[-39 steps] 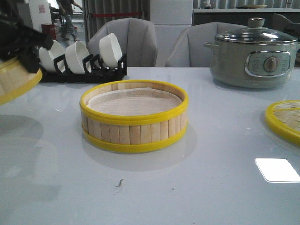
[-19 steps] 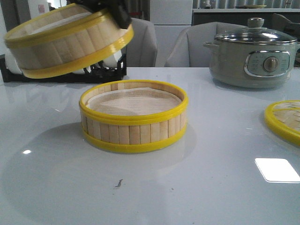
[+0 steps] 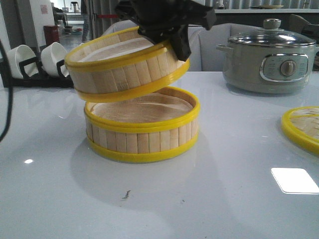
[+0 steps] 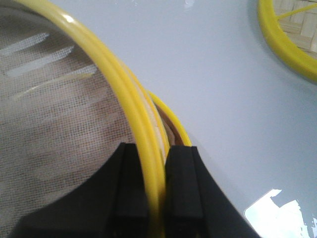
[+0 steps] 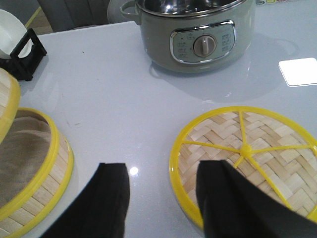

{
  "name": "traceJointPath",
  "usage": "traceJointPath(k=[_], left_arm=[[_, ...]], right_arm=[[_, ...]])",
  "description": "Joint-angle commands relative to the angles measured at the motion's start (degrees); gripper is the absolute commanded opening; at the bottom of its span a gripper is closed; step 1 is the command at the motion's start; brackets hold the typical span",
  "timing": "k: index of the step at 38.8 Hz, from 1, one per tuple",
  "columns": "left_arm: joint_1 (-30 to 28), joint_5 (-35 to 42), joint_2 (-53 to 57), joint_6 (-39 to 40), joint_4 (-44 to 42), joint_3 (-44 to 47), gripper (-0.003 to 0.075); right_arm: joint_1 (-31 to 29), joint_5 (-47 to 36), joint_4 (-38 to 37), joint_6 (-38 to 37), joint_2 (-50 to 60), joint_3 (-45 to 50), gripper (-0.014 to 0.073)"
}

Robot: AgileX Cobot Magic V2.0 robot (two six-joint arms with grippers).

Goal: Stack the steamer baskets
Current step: 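Lift the basket with the left gripper and carry it over the center basket, then lower the held basket onto the center basket and seat it with the left gripper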

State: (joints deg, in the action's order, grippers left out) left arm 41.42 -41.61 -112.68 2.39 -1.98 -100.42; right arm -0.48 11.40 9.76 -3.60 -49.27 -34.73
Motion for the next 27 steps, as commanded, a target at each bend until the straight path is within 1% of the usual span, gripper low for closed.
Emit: traceJointPath(k=[1, 14, 27], left_arm=[[0.54, 2.58, 1.20, -1.30, 0.45, -4.63, 0.0088], [0.79, 1.78, -2.85, -1.50, 2.53, -5.51, 0.0088], [3.97, 2.68, -5.17, -1.95, 3.41, -5.51, 0.0088]], right_arm=[[-0.30, -4.25, -0.16, 0.66, 0.32, -1.98, 0.0434], [-0.30, -4.30, -0.16, 0.66, 0.32, -1.98, 0.0434], [-0.30, -4.30, -0.16, 0.66, 0.32, -1.98, 0.0434]])
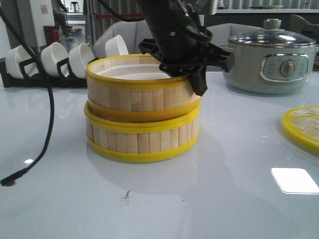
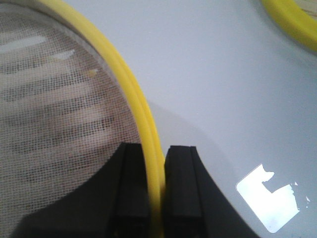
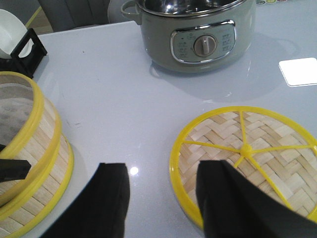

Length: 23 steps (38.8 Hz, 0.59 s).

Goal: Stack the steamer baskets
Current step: 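Lower the held basket onto the center basket and seat it with the left gripper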

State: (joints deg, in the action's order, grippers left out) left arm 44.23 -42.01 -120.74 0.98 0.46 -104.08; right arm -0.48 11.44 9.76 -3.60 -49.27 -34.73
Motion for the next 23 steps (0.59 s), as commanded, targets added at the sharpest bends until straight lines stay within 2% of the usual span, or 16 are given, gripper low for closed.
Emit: traceJointPath(k=[1, 23], left_arm=[[1.31, 3.07, 2.78, -0.54, 1.12, -1.84, 0.0088], [0.89, -2.27, 2.78, -0.54, 0.79, -1.84, 0.0088]], right_arm=[[-0.30, -4.34, -0.16, 0.66, 0.32, -1.98, 0.0434], [-0.30, -4.34, -0.16, 0.66, 0.32, -1.98, 0.0434]])
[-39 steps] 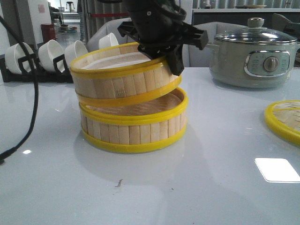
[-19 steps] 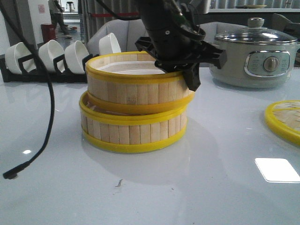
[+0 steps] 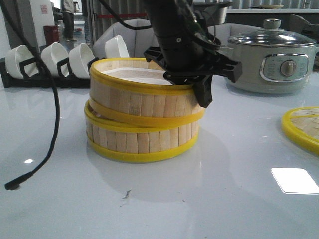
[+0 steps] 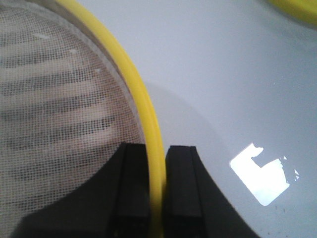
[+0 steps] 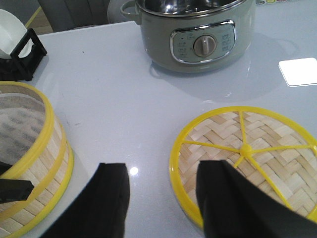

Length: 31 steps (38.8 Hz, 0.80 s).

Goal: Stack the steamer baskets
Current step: 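Lower the held basket onto the center basket and seat it with the left gripper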

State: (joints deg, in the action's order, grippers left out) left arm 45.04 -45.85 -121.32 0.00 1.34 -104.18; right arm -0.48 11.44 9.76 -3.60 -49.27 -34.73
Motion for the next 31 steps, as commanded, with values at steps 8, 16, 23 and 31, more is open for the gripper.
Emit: traceJointPath(k=[8, 16, 23, 31], left_arm=[[-0.33, 1.58, 3.36, 1.22, -1.34, -1.75, 0.0088], [-1.93, 1.58, 3.46, 1.51, -1.34, -1.75, 0.0088], [-2.60, 1.68, 4.00, 2.36, -1.34, -1.75, 0.0088], [-2.60, 2.14, 4.46, 2.43, -1.34, -1.75, 0.0088]], right_arm=[[-0.30, -4.34, -0.16, 0.66, 0.32, -1.98, 0.0434], [-0.30, -4.34, -0.16, 0.66, 0.32, -1.98, 0.0434], [-0.30, -4.34, -0.16, 0.66, 0.32, -1.98, 0.0434], [-0.30, -4.34, -0.16, 0.66, 0.32, -1.98, 0.0434]])
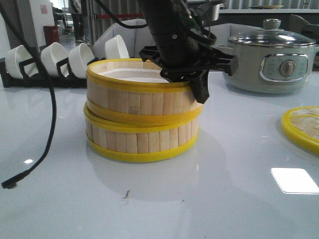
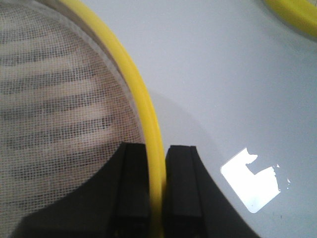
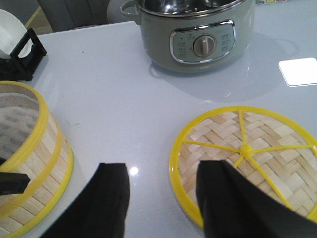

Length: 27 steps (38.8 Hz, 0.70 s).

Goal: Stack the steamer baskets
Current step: 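Lower the held basket onto the center basket and seat it with the left gripper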

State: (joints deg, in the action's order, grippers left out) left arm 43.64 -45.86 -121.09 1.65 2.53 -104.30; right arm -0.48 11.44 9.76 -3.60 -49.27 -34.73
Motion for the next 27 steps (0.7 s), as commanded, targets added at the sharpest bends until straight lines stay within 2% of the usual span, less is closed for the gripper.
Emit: traceJointPath(k=[1, 27], left_arm=[[-1.20, 2.26, 4.23, 0.89, -2.53, -1.63, 0.0088], [-1.20, 2.88, 5.87, 1.37, -2.53, -1.63, 0.0088]], right_arm=[[-0.30, -4.34, -0.16, 0.66, 0.32, -1.98, 0.0434], [-0.30, -4.34, -0.16, 0.66, 0.32, -1.98, 0.0434]])
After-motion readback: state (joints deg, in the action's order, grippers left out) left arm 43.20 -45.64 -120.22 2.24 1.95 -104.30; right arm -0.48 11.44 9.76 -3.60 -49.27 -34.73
